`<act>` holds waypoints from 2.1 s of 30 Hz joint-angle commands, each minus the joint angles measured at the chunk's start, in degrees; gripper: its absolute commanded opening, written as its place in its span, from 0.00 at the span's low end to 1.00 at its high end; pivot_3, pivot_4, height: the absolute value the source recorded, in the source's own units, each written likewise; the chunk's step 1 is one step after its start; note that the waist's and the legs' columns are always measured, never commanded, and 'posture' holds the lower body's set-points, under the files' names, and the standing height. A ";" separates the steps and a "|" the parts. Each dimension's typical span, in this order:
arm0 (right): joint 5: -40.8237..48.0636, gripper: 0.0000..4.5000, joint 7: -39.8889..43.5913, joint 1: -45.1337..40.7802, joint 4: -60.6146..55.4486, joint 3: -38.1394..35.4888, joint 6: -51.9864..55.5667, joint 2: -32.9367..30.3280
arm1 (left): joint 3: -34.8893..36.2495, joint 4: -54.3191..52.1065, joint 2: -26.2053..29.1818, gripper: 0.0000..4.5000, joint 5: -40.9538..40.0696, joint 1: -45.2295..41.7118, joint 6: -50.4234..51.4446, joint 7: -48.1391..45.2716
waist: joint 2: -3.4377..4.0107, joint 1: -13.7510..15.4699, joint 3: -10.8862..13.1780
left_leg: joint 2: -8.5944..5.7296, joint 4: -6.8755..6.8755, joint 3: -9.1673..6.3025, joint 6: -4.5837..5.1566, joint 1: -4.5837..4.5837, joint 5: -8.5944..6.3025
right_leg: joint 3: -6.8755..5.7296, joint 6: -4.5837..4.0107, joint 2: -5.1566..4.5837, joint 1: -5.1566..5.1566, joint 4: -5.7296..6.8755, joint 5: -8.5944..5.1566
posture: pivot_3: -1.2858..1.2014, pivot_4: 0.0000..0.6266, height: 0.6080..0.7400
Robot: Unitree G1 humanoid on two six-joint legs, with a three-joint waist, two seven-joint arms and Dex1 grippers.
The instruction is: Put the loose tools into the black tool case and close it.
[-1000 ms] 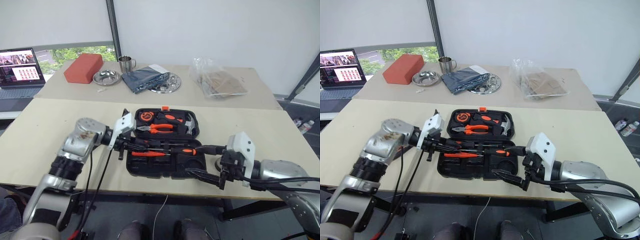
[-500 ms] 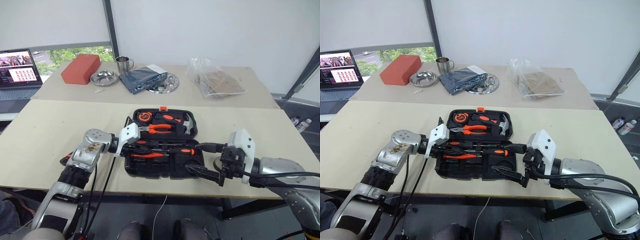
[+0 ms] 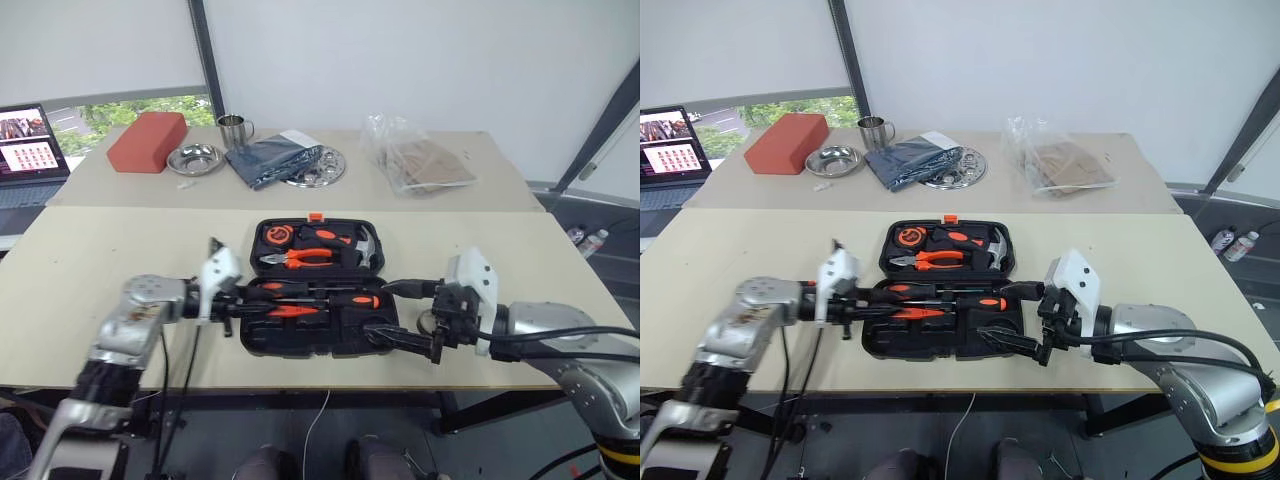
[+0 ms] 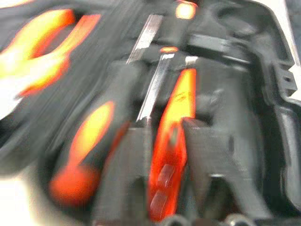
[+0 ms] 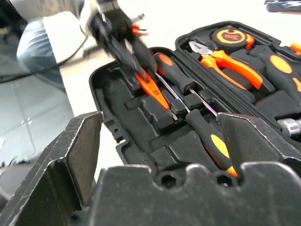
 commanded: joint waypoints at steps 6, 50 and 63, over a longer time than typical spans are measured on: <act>-3.03 1.00 8.38 -10.64 7.57 6.18 -4.93 2.80 | 23.82 -4.07 9.25 0.97 -1.78 21.87 -1.00 4.99 | -0.02 0.63 0.02 | -0.02 -0.13 0.06 -0.03 0.01 -0.02 | -0.11 -0.05 -0.19 -0.02 -0.12 -0.03 | 0.52 0.24 0.97; 2.18 1.00 -2.24 14.75 -11.71 -8.85 1.06 -2.60 | -30.92 2.81 -1.96 0.35 6.88 -25.84 3.52 -20.78 | -0.14 1.59 0.09 | -0.20 0.12 -0.05 0.00 -0.18 -0.07 | -0.19 0.45 0.03 0.02 0.04 -0.33 | 0.52 0.24 0.97; 2.24 1.00 -6.95 18.76 -13.89 -10.27 0.29 -1.30 | -32.70 7.22 -5.51 0.79 8.60 -28.46 8.96 -22.44 | -0.14 2.07 0.09 | -0.21 0.20 -0.11 0.07 -0.23 -0.06 | -0.09 0.44 0.03 0.03 0.00 -0.34 | 0.52 0.24 0.97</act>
